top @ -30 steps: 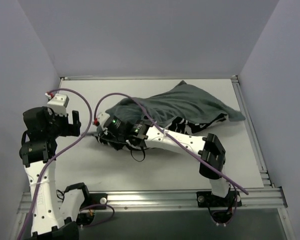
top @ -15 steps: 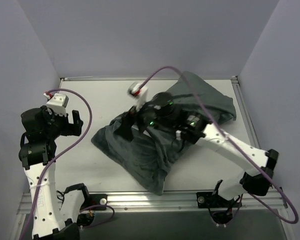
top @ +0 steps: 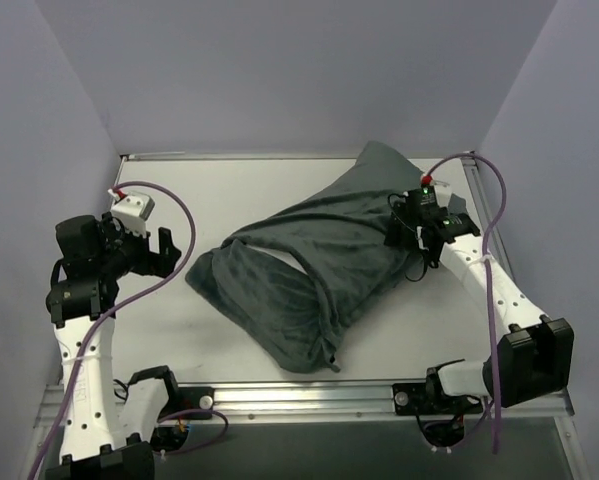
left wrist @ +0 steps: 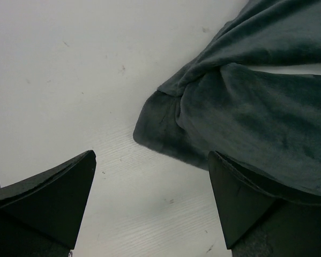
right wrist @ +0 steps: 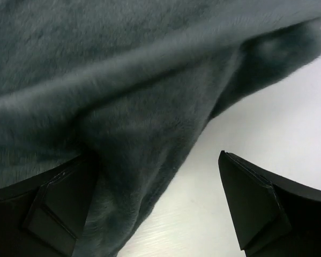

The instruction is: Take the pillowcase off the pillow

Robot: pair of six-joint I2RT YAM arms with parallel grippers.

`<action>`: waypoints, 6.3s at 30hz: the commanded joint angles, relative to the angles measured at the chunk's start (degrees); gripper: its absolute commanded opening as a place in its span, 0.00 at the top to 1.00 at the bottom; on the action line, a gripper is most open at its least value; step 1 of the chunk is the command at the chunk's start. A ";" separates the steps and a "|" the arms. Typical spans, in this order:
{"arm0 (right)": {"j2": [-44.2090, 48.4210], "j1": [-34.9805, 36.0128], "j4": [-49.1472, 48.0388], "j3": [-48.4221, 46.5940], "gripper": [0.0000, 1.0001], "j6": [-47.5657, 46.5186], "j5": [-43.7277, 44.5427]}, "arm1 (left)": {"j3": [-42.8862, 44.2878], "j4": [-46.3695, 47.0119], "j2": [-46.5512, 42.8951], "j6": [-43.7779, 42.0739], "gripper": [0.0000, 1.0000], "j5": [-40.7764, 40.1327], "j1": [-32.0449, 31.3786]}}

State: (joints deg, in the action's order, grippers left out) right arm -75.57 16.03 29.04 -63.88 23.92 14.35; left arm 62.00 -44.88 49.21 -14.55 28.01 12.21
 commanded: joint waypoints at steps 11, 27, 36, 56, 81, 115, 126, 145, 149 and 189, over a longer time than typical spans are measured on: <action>-27.39 3.29 -17.25 -23.51 0.76 -10.98 -25.84 | -1.26 0.41 -2.09 -0.66 0.05 4.59 -0.96; -43.89 18.61 -22.52 -62.00 0.05 -15.40 -32.23 | -1.45 0.41 0.35 -5.40 0.02 6.72 -5.87; -22.28 18.75 -17.43 -39.26 0.04 -8.10 -20.96 | 13.14 -18.46 9.41 -36.23 0.03 -0.07 -5.01; -17.85 54.37 -43.54 0.86 0.03 18.80 -19.63 | 12.71 -21.21 9.32 -34.06 0.04 2.05 1.15; -7.47 5.25 -18.95 -5.97 1.00 -10.36 -26.12 | 19.30 -17.17 14.85 -15.17 0.01 -6.04 -28.45; 1.12 7.33 -8.12 -11.28 0.24 6.82 -7.85 | 27.83 7.62 47.29 -2.68 0.37 -19.31 -49.03; -4.30 23.07 -19.10 -5.91 0.30 20.64 -3.98 | 28.09 9.28 44.84 4.25 0.98 -18.96 -46.58; -1.00 24.49 -8.83 1.38 1.00 20.46 4.20 | 25.54 12.01 43.60 5.15 0.98 -22.64 -34.63; 5.95 19.32 -6.54 11.21 1.00 20.20 -0.19 | 25.63 12.28 42.90 3.04 0.98 -25.28 -31.02; 1.92 14.99 -43.54 25.29 1.00 27.84 -24.98 | 23.88 11.22 52.38 -18.76 0.06 -31.61 -61.07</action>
State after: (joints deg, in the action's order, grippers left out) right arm -74.76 31.05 -11.77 -38.30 50.04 -9.93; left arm 85.65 -38.41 101.47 -30.28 2.68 -48.93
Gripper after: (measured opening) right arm 0.074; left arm 0.938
